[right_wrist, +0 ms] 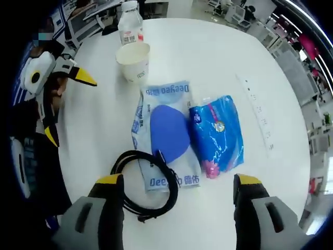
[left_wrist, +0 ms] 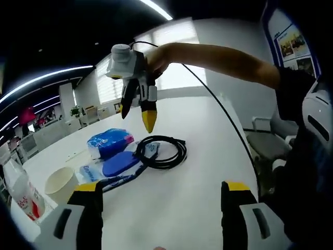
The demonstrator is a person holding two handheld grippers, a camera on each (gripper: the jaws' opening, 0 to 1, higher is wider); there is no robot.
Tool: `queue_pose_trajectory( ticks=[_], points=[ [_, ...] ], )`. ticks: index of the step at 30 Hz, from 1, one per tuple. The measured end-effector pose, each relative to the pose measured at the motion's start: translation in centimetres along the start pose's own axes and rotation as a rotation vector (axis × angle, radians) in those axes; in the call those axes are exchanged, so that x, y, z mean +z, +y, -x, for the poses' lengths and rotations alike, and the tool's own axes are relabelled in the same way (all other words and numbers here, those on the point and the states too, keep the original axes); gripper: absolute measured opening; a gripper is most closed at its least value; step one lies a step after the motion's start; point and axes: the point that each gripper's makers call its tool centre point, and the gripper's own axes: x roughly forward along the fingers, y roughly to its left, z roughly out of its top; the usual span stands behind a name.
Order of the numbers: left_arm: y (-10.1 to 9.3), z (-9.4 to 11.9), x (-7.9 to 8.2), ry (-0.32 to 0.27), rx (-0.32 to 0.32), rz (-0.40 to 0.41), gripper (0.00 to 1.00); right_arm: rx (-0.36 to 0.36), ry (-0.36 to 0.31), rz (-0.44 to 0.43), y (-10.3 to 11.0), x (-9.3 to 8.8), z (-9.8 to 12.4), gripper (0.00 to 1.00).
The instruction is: Arrange the tabletop items into an orderly group along one side of the table until the central work area is clear of visible clutter.
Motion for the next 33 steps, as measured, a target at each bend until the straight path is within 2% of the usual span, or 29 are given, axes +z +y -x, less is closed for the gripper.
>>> queue_pose_trajectory(
  ticks=[19,33],
  points=[
    [-1.0,-2.3,0.6,0.001,-0.03,0.011,0.94,-0.02,0.024,-0.055,-0.5,-3.7,-0.3,0.84],
    [-1.1,-2.8,1.0,-0.006,-0.036,0.022,0.92,-0.016,0.018,-0.068,-1.0,-3.9,-0.4,0.81]
  ],
)
